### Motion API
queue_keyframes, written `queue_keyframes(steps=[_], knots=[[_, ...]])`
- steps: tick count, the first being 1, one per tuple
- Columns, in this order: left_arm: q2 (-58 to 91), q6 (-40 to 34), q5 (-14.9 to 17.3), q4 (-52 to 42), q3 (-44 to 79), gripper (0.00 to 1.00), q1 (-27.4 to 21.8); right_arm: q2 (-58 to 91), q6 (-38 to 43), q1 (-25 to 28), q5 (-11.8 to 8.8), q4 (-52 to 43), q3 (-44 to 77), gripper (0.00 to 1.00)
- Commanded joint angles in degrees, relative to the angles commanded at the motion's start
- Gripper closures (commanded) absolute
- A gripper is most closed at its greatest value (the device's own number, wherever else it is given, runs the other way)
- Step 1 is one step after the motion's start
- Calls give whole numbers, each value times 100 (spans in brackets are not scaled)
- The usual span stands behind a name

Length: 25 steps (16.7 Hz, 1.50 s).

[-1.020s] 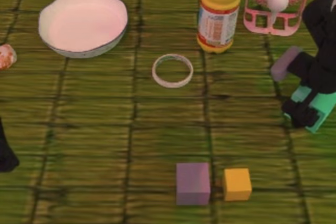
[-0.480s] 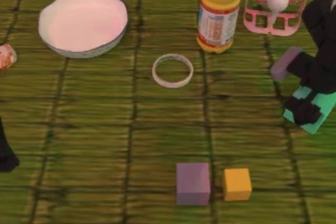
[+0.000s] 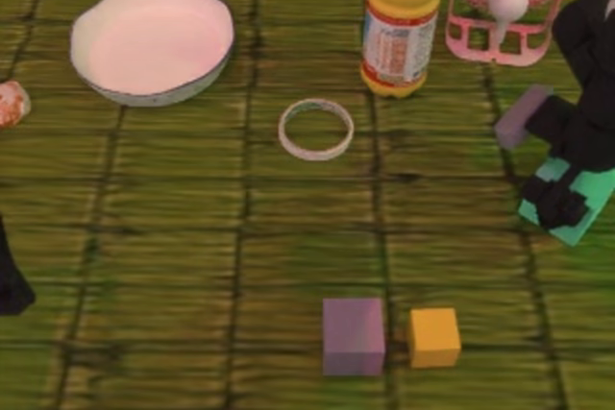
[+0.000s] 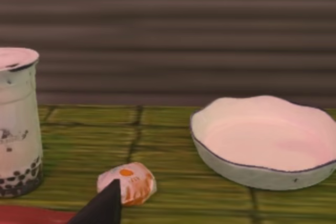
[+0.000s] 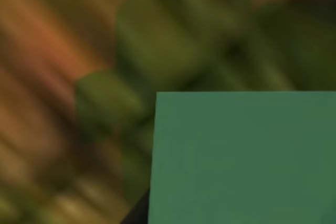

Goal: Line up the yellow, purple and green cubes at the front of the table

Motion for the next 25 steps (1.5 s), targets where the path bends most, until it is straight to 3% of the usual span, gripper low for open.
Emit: queue_keyframes(steps=[4, 11, 17, 21, 25], knots=[[0, 0, 0, 0, 0, 0, 0, -70, 0, 2, -11, -129, 90, 100], [0, 0, 0, 0, 0, 0, 0, -517, 0, 35, -12, -1402, 884, 100], [0, 0, 0, 0, 0, 0, 0, -484, 19, 85, -13, -1452, 961, 100], [0, 0, 0, 0, 0, 0, 0, -137, 160, 951, -9, -1734, 1581, 100], [0, 0, 0, 0, 0, 0, 0, 371, 450, 2510, -8, -2181, 2488, 100]])
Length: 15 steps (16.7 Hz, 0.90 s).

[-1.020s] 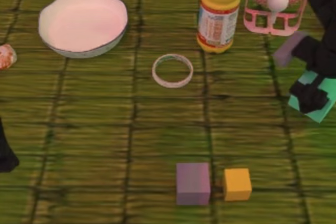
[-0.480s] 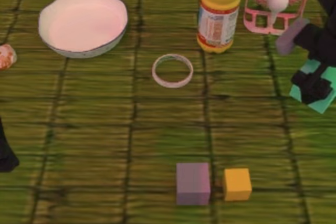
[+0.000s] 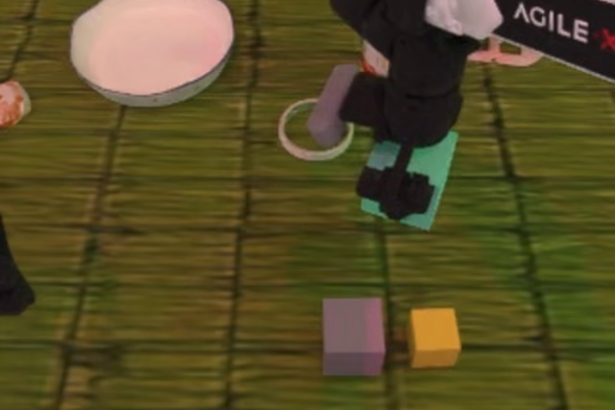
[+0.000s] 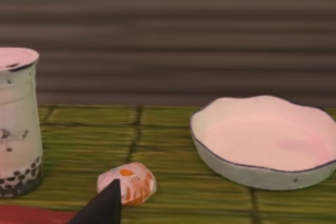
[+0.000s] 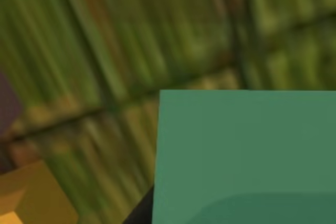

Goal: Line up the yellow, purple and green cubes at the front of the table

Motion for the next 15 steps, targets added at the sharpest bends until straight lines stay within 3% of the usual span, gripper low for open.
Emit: queue_keyframes(steps=[4, 7, 15], knots=[[0, 0, 0, 0, 0, 0, 0, 480, 307, 1655, -1, -439, 903, 100], [0, 0, 0, 0, 0, 0, 0, 674, 486, 2403, 12, -632, 1360, 100], [0, 0, 0, 0, 0, 0, 0, 694, 543, 2605, 14, -581, 1389, 100]])
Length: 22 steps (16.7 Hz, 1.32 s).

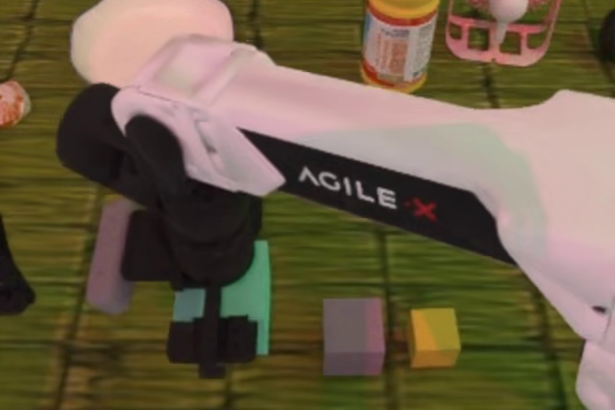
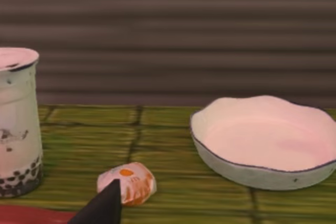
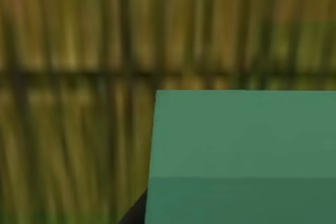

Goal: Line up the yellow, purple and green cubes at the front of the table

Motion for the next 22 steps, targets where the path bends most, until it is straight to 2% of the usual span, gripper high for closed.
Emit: queue_keyframes(steps=[6, 11, 22], knots=[[0, 0, 0, 0, 0, 0, 0, 123, 20, 7, 7, 1246, -1112, 100], [0, 0, 0, 0, 0, 0, 0, 162, 16, 20, 8, 1392, -1254, 100], [0, 0, 0, 0, 0, 0, 0, 162, 16, 20, 8, 1392, -1254, 17]])
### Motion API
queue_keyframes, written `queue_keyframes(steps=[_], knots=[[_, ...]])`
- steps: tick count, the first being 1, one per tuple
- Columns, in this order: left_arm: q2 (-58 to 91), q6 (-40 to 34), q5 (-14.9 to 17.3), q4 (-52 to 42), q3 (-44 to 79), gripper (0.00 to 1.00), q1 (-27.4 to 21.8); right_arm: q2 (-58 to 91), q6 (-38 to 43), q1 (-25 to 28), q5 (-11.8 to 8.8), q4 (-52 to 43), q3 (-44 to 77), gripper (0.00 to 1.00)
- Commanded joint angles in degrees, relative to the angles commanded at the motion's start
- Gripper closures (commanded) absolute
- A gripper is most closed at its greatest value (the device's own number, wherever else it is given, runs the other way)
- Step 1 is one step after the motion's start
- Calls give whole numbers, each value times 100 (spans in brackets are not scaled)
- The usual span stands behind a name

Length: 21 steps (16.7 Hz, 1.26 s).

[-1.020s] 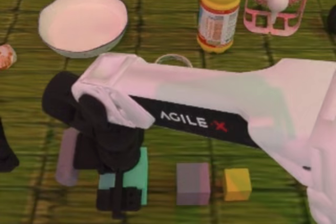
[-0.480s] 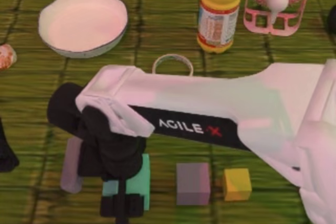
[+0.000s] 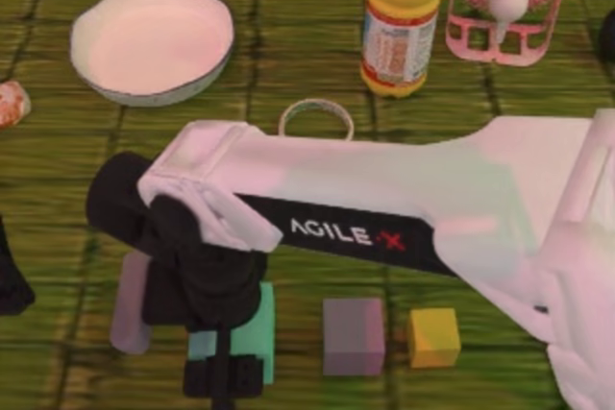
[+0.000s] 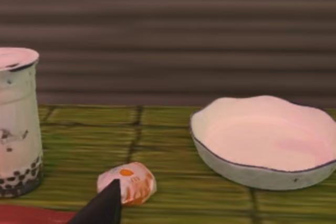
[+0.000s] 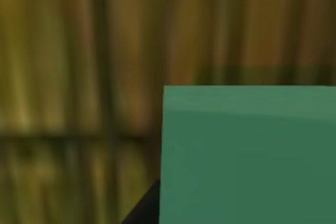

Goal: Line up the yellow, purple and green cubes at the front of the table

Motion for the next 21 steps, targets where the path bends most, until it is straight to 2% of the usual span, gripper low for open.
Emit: queue_keyframes(steps=[2, 3, 13, 21], knots=[[0, 0, 0, 0, 0, 0, 0, 0, 0, 0, 0, 0, 0, 2], [0, 0, 0, 0, 0, 0, 0, 0, 0, 0, 0, 0, 0, 0], [0, 0, 0, 0, 0, 0, 0, -7, -13, 7, 2, -100, 100, 0], [0, 0, 0, 0, 0, 0, 0, -179, -10, 37, -2, -1463, 1285, 0]])
